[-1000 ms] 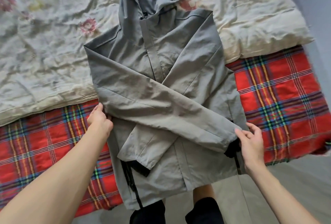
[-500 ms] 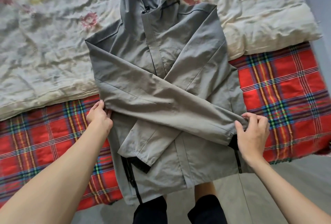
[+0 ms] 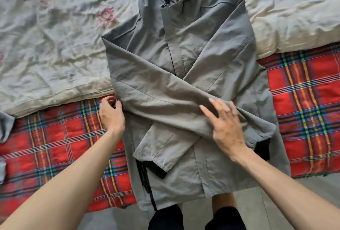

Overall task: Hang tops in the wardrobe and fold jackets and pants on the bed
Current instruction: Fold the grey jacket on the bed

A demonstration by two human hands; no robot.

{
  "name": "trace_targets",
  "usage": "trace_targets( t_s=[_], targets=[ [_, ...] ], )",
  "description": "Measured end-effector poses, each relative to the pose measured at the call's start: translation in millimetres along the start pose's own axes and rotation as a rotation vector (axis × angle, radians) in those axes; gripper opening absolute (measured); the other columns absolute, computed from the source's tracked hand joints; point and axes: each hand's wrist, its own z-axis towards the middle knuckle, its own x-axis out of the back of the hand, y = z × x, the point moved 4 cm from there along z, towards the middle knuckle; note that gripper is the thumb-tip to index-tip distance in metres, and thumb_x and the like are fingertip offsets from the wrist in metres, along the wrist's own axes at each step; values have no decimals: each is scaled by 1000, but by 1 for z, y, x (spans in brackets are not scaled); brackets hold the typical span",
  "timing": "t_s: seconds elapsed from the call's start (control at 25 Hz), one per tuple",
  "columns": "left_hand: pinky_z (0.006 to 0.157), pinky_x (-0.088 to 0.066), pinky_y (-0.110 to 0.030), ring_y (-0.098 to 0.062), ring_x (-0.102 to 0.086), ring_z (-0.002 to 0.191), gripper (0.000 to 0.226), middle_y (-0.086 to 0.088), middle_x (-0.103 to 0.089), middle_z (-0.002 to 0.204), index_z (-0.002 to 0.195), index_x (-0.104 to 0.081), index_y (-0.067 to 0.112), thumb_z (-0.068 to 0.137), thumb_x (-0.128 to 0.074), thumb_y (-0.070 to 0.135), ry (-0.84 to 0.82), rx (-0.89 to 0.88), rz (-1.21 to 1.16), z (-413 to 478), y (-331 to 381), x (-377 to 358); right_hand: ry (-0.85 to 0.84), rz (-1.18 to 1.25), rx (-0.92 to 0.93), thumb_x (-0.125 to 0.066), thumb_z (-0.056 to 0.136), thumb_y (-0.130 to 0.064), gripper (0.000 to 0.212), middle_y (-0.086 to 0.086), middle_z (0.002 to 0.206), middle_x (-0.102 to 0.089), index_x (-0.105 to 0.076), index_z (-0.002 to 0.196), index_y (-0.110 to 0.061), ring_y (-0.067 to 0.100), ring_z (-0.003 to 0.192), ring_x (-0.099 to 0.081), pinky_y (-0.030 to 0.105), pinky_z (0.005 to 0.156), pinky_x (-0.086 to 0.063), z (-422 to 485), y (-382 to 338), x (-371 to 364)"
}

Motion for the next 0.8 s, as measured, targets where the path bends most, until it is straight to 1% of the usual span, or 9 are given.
trace_targets(
  t_s=[0.08,0.2,0.28,0.36,0.44,0.52,0.64,0.72,0.8],
  targets=[
    [87,-43,-30,-19,-59,101,25,-3,-65,108,117,-61,13,95,-61,26,-121,17,-132,4,-10,-2,26,129,108,-50,82,-7,52,13,141,-51,-62,132,-16,29,132,-44,50,116,-29,45,-41,-9],
    [80,-47,-29,-15,-64,91,6,1,-70,93,94,-68,18,93,-67,24,-266,-29,-207,21,-28,3,43,301,129,-67,85,-18,43,15,129,-56,-62,127,-12,31,119,-51,47,103,-43,144,-94,-15],
    [78,-48,-27,-10,-63,83,10,2,-72,85,83,-70,19,93,-68,18,-374,-37,-334,30,-34,5,-57,377,118,-70,87,-29,51,13,125,-56,-56,133,-13,31,115,-53,47,96,-47,217,-131,-14],
    [75,-47,-25,-7,-61,78,13,4,-72,80,79,-71,17,91,-69,16,-438,-45,-412,32,-37,4,-211,387,63,-66,90,-43,54,9,123,-59,-51,136,-19,28,112,-56,44,94,-48,281,-164,-21],
    [69,-45,-24,-4,-59,72,14,7,-71,76,77,-71,18,91,-70,18,-459,-72,-401,38,-40,1,-313,338,-3,-61,92,-44,41,8,122,-63,-55,127,-22,30,112,-59,41,90,-47,326,-192,-36],
    [64,-42,-26,-2,-56,65,14,9,-69,72,77,-70,20,91,-70,23,-420,-93,-346,41,-42,0,-286,359,-102,-54,95,-28,24,11,119,-65,-59,117,-21,33,110,-60,39,87,-45,347,-205,-49],
    [68,-44,-32,-9,-61,71,10,5,-69,77,86,-68,20,92,-68,28,-309,-120,-175,41,-43,8,-16,411,-110,-46,95,-14,34,10,119,-62,-53,128,-17,31,109,-59,40,89,-44,335,-208,-44],
    [78,-46,-37,-21,-64,90,19,-2,-70,96,104,-63,19,95,-58,34,-124,-220,55,39,-37,18,190,317,7,-50,90,-11,48,9,133,-54,-50,138,-14,28,122,-51,41,106,-37,283,-196,-32],
    [96,-41,-42,-31,-56,115,41,-10,-59,128,129,-55,15,97,-48,39,74,-488,197,43,-3,19,206,163,65,-54,91,-22,55,11,148,-43,-46,145,-13,27,137,-39,45,119,-23,205,-170,-33]
  ],
)
